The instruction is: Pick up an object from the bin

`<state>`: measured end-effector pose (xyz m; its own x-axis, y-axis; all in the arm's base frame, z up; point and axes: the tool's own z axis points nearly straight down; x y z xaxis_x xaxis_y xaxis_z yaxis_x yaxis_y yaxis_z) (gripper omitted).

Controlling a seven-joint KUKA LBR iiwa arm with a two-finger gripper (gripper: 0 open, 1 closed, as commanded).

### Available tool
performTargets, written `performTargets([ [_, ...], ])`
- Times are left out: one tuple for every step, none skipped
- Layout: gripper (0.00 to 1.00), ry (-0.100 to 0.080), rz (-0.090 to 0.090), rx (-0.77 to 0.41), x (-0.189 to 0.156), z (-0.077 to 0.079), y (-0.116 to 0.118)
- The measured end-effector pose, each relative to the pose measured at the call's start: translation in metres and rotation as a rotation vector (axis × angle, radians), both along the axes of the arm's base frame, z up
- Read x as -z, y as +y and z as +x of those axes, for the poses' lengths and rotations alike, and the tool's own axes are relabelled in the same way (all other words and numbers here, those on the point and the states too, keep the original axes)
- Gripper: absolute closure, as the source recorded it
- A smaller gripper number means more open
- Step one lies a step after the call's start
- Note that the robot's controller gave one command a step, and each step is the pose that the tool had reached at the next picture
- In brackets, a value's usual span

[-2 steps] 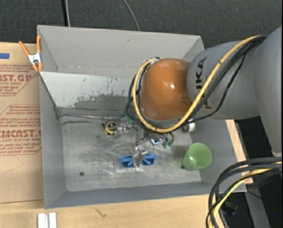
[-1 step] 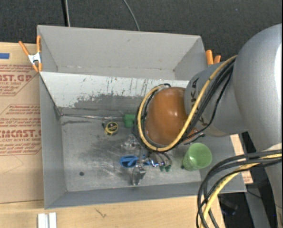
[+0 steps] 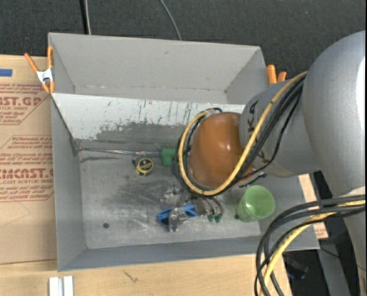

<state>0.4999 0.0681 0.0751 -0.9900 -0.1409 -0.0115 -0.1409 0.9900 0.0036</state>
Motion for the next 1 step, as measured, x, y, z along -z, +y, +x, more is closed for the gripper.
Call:
performTargets([
  [1.00, 0.003, -0.004, -0.043, -0.1175, 0.0137, 0.0165],
])
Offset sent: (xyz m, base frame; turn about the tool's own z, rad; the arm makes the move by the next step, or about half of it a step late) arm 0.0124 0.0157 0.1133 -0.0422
